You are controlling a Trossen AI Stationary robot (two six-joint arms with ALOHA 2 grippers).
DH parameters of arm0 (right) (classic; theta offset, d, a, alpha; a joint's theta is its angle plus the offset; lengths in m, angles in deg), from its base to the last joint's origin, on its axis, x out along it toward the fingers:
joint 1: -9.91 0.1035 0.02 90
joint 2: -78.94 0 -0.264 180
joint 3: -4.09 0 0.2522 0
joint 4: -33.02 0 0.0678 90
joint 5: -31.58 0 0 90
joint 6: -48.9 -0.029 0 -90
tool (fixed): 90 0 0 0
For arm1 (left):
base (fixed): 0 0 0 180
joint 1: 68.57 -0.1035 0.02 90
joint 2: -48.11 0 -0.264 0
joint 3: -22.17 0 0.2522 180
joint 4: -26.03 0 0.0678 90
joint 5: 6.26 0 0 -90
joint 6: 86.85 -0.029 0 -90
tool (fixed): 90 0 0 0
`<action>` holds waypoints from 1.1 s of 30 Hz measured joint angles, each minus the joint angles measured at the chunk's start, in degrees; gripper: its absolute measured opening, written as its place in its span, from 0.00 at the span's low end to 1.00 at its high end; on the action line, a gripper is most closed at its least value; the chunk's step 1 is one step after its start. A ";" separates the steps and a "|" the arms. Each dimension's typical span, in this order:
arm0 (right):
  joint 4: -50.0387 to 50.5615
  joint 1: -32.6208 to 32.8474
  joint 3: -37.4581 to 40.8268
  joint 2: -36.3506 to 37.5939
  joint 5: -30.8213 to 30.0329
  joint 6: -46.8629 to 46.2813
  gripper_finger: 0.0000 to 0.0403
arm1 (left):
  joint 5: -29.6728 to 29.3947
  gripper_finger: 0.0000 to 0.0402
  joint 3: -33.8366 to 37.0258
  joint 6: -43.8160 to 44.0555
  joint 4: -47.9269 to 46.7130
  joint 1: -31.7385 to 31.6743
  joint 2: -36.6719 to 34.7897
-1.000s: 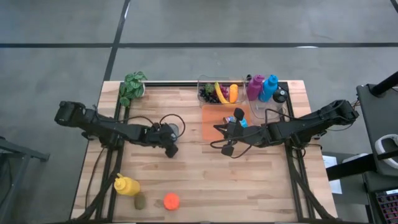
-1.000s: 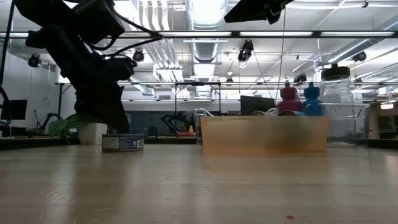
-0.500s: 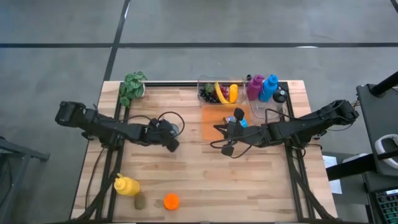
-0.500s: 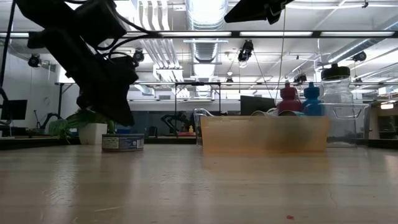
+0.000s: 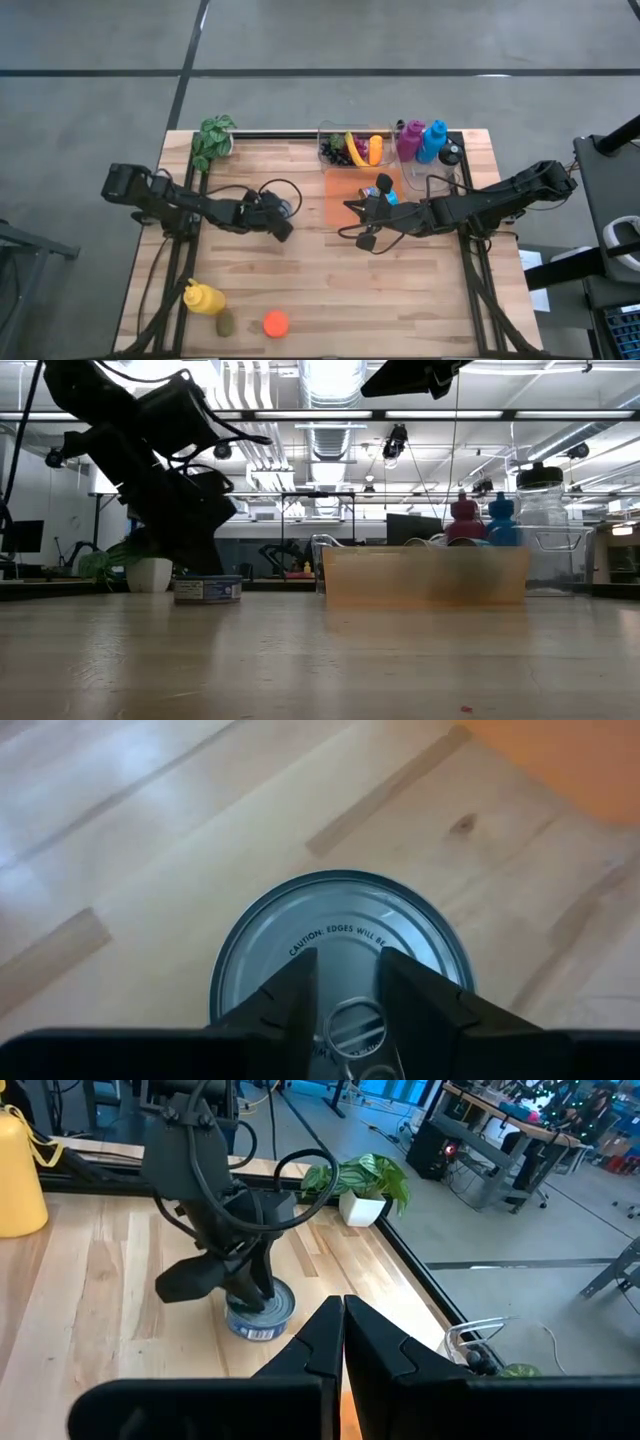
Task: Pick & Place Food Item
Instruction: Put the blue tuna can into the orange bin
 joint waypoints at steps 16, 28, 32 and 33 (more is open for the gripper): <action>0.01 0.00 0.00 0.00 0.00 0.02 0.02 | 2.01 0.29 0.02 -0.24 8.78 10.54 3.98; 0.10 0.00 0.00 0.00 0.06 -0.24 0.02 | 3.41 0.29 -8.48 -4.08 10.55 16.22 12.31; 0.23 0.00 0.00 0.00 2.60 -0.82 0.02 | 4.08 0.29 -11.22 -5.70 10.35 17.14 14.32; 0.28 0.00 0.00 0.00 3.55 -0.83 0.02 | 4.13 0.29 -11.93 -5.93 10.33 17.35 14.90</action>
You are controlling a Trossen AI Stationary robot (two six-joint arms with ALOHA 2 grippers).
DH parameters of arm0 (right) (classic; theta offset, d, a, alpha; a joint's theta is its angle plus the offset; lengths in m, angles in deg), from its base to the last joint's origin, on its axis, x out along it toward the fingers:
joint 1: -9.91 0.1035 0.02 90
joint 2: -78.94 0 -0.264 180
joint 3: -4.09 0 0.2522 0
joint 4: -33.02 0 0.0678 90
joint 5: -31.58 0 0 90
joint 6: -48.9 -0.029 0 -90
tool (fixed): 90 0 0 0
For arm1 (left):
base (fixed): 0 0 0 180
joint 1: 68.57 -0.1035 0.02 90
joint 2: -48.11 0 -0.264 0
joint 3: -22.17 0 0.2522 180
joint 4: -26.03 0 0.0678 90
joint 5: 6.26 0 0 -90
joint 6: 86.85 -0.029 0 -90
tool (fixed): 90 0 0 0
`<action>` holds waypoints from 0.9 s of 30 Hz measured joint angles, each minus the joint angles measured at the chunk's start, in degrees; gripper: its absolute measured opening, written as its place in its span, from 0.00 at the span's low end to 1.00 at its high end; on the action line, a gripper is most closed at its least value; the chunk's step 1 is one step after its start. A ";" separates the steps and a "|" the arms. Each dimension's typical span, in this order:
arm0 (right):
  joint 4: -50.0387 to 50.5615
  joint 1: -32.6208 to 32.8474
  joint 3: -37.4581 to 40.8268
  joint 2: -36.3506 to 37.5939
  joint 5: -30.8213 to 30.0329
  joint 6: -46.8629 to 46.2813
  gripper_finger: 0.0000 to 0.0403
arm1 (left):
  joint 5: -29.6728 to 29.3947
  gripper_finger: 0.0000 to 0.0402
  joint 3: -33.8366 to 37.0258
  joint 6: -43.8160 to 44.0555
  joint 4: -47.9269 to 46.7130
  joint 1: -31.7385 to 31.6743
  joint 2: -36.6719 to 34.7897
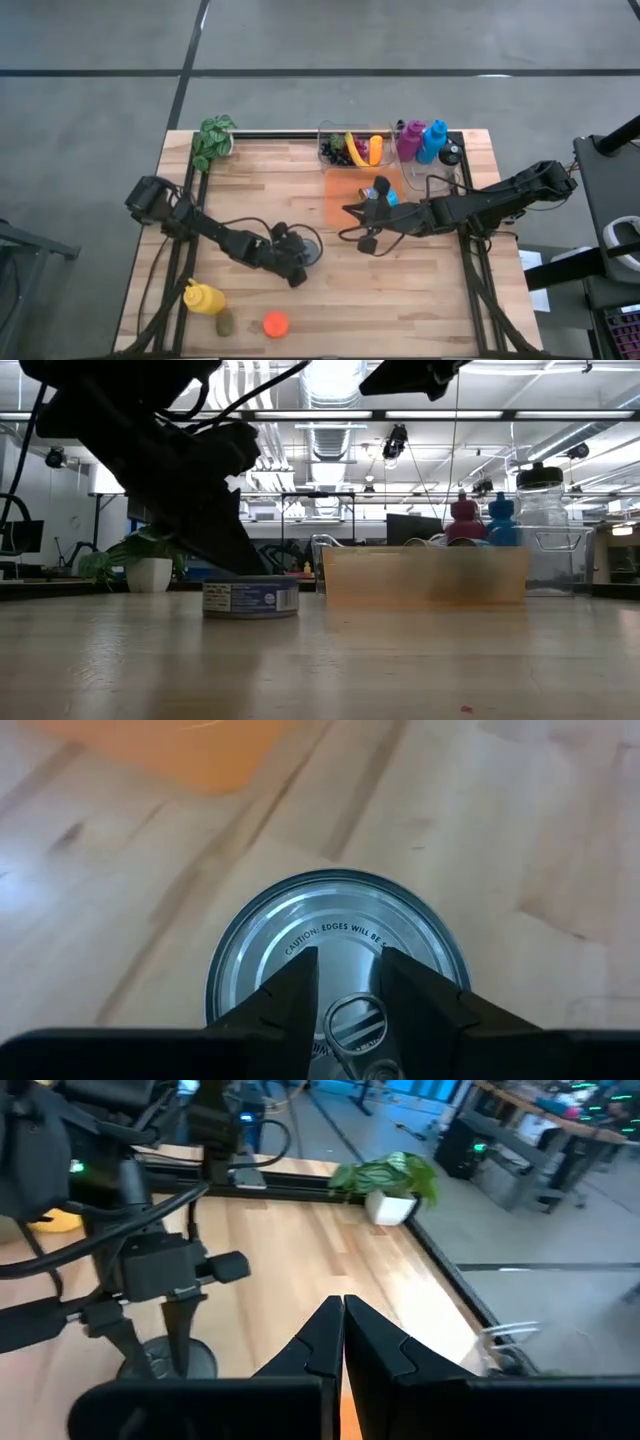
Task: Pick & Place Food Item
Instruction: Put the blue tuna can into the orange bin
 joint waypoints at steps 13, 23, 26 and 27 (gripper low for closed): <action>3.67 0.26 0.00 -0.25 11.83 0.66 0.02 | 1.61 0.29 -5.09 -2.05 -0.61 3.37 3.13; 4.54 0.37 0.00 -4.46 18.98 8.39 0.02 | 1.63 0.29 -4.90 -4.39 -2.26 4.84 -2.36; 4.53 0.35 0.00 -4.96 22.25 10.76 0.02 | 0.93 0.29 -4.42 -5.43 -3.36 6.01 -6.01; 4.53 0.35 0.00 -4.96 22.73 11.19 0.02 | 0.67 0.29 -4.37 -6.12 -4.02 6.45 -7.26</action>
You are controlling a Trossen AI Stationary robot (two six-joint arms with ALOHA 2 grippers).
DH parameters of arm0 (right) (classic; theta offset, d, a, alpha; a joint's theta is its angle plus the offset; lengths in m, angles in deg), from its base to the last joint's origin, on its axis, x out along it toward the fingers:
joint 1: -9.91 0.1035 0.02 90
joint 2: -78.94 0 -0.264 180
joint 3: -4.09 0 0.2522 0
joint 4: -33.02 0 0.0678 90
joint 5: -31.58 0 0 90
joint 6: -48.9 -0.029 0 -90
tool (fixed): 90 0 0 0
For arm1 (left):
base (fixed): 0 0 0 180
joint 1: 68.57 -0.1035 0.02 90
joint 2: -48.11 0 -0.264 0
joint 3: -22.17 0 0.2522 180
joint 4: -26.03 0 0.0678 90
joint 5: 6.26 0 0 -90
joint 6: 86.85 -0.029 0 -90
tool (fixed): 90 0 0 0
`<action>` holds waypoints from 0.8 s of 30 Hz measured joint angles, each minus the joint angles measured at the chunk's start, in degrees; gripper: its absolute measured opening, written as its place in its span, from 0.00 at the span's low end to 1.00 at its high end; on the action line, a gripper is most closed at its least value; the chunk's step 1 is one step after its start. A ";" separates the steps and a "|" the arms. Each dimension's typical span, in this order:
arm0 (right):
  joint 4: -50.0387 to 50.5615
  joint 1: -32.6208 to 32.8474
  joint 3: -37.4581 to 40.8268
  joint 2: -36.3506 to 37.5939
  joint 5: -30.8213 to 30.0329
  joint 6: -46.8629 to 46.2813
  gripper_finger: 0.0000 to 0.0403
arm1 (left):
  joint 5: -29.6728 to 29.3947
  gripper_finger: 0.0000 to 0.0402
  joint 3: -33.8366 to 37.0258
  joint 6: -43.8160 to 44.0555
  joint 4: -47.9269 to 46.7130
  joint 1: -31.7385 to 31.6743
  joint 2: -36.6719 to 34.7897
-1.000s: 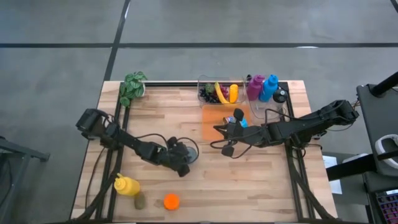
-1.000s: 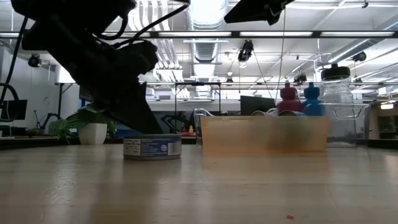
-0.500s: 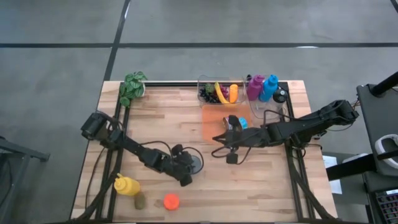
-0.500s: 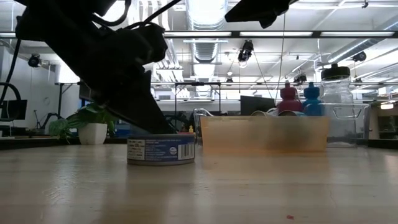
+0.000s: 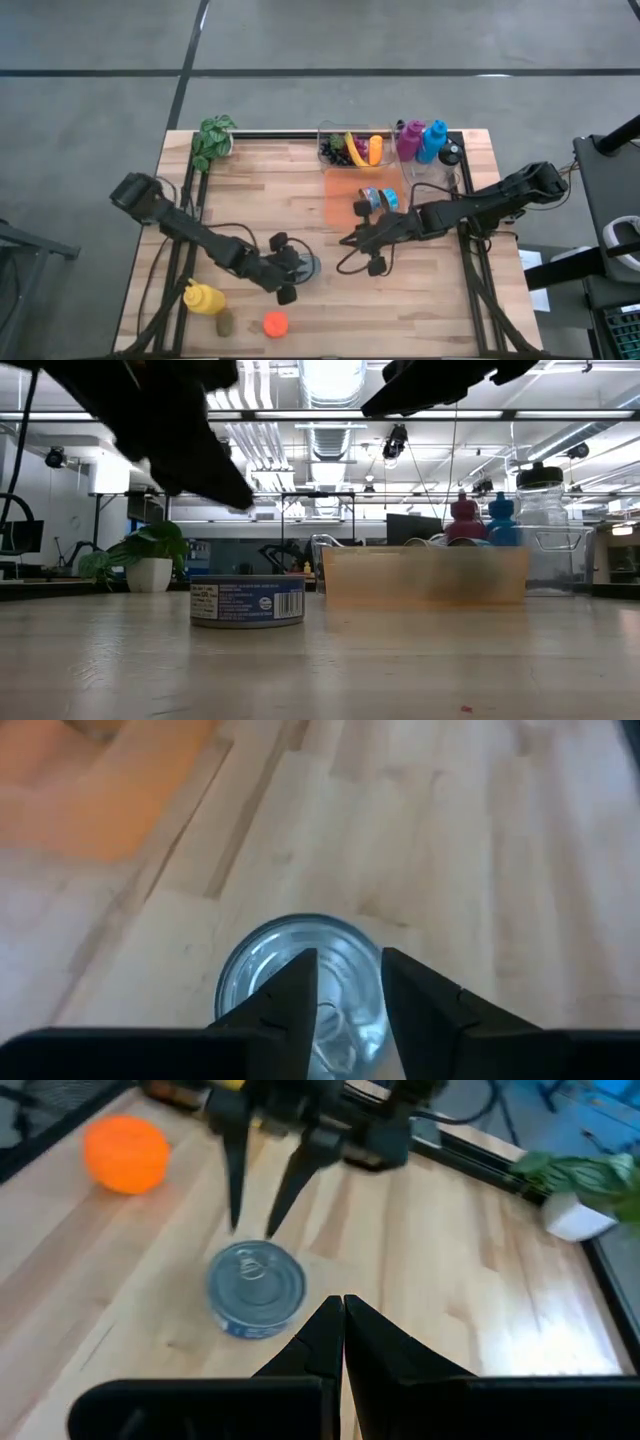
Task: Pick & Place Food Item
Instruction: Put the blue tuna can into the orange bin
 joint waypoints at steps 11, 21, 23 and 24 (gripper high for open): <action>-0.79 -0.22 -0.48 -6.81 5.92 10.20 0.02 | -6.38 0.29 -0.04 -1.15 -9.99 5.28 -12.33; 8.20 -0.50 -14.19 -20.77 18.10 16.43 0.02 | -7.84 0.29 0.02 -1.69 -13.09 5.82 -15.75; 11.05 -0.50 -17.43 -23.63 19.85 17.54 0.02 | -8.06 0.29 0.02 -1.68 -13.14 5.82 -15.75; 12.10 -0.50 -18.89 -24.95 20.11 18.16 0.02 | -8.08 0.29 0.02 -1.67 -13.14 5.82 -15.75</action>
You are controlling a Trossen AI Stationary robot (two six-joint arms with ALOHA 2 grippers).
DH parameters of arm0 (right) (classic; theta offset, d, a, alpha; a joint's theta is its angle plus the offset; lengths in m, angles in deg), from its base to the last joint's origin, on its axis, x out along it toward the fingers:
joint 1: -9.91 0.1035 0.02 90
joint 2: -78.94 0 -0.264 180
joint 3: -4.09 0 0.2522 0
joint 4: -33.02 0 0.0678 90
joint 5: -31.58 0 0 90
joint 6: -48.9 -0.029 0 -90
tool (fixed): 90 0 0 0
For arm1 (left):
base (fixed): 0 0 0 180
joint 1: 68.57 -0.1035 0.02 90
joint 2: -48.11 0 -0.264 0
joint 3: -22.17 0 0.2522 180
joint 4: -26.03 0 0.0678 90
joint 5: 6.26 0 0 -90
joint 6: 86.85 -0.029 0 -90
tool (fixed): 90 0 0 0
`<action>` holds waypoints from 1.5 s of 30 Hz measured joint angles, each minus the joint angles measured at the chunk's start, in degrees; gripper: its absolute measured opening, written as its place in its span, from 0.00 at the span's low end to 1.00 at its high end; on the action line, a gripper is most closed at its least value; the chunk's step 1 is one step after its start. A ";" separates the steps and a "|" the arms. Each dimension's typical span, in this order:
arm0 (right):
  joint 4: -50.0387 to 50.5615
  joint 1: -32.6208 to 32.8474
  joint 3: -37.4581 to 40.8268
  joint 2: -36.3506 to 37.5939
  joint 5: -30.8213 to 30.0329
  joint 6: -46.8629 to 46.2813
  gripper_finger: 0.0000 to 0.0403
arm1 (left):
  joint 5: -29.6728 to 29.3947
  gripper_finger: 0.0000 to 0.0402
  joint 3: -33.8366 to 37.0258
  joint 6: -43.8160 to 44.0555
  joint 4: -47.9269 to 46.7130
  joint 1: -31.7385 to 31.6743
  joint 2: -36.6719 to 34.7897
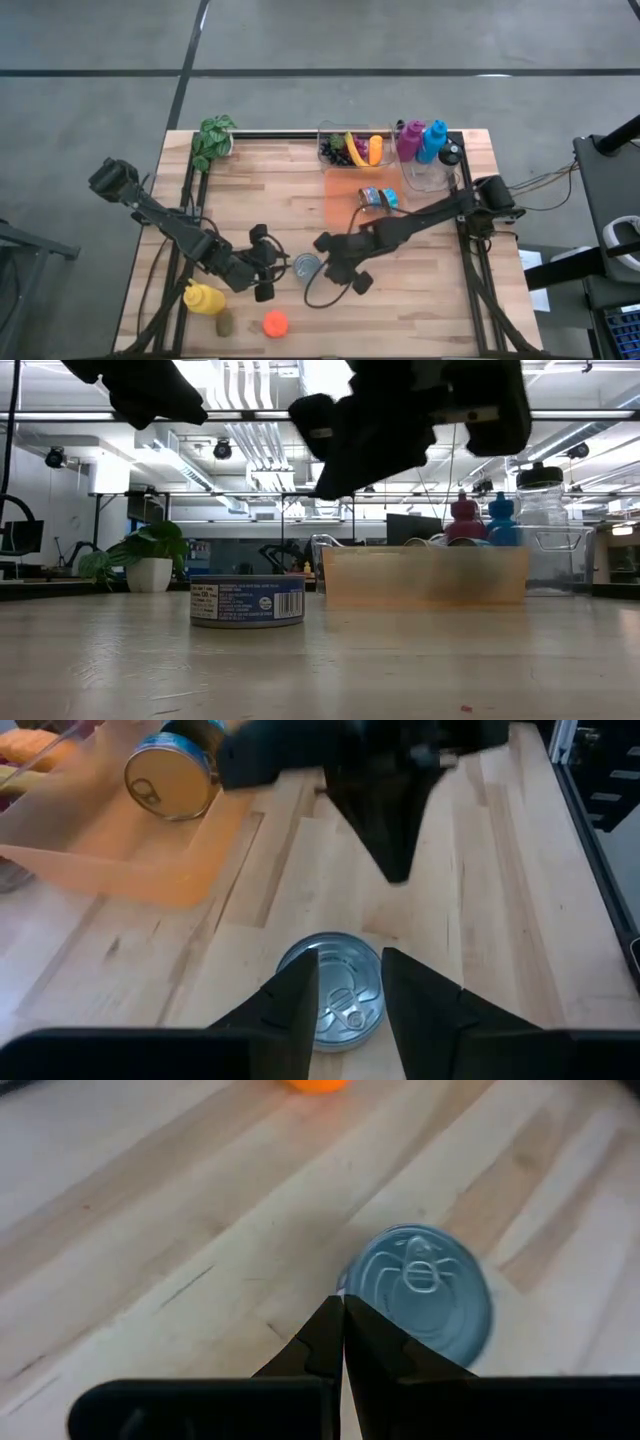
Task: Pick & Place Food Item
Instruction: Put the blue tuna can into the orange bin
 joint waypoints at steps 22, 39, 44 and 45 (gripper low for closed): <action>5.89 -0.53 -10.79 -11.05 -0.01 3.61 0.02 | 0.00 0.29 0.00 0.55 -0.48 0.15 -0.04; 5.35 -1.55 -10.79 -12.95 -0.18 2.76 0.02 | 0.00 0.29 0.00 0.66 -0.04 0.15 -0.04; 5.39 -1.55 -10.79 -12.95 -0.16 2.71 0.02 | 0.00 0.29 0.00 0.79 -0.04 0.15 -0.04; 5.39 -1.55 -10.79 -12.95 -0.16 2.70 0.02 | 0.00 0.29 0.00 0.79 -0.04 0.15 -0.04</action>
